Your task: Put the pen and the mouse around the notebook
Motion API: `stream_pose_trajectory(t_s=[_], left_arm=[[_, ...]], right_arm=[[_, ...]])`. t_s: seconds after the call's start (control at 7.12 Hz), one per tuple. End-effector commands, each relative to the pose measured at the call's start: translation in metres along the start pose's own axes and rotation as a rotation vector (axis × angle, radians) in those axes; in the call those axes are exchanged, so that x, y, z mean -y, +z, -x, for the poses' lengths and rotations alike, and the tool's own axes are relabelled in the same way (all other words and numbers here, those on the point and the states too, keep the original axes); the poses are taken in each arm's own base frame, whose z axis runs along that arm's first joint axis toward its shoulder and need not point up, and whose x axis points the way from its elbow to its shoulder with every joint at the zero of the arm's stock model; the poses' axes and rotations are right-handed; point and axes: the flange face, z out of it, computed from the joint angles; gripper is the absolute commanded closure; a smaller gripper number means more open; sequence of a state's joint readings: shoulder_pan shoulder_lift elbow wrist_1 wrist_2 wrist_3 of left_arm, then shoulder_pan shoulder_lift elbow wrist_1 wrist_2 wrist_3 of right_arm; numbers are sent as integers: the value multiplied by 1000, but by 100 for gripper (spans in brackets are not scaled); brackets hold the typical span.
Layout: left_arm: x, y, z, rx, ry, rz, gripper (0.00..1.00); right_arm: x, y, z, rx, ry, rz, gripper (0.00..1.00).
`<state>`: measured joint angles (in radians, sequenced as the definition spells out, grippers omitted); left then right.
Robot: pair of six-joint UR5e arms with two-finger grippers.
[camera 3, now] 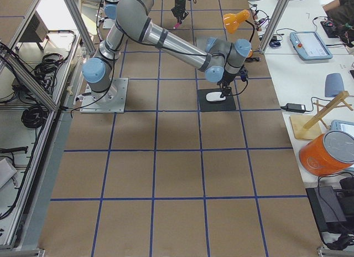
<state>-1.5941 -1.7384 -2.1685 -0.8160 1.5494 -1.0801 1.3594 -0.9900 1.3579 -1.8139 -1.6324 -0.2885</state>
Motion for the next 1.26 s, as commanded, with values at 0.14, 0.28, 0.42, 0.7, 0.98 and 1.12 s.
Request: stream_pose_trajectory(t_s=[0.14,0.28,0.42,0.7,0.98,1.12], left_arm=[[-106,1,-24,-4,-122,-4,100],[-131,0,-36,-15,-147,5,100],[-162,-3,-50,-21,-151,1,100],[-171,6,-76,-11,-222,8,100],[-193,24,-97,15,-247,5,100],[-196,39,-96,45,-247,1,100]], right_arm=[[-65,-139,75,-6,-39,-73,0],[-91,-157,102,53,-42,-88,0],[-123,-167,113,60,21,-99,0],[-164,-181,120,42,23,-130,0],[-162,-179,120,40,20,-119,0],[-162,-179,121,52,31,-123,0]])
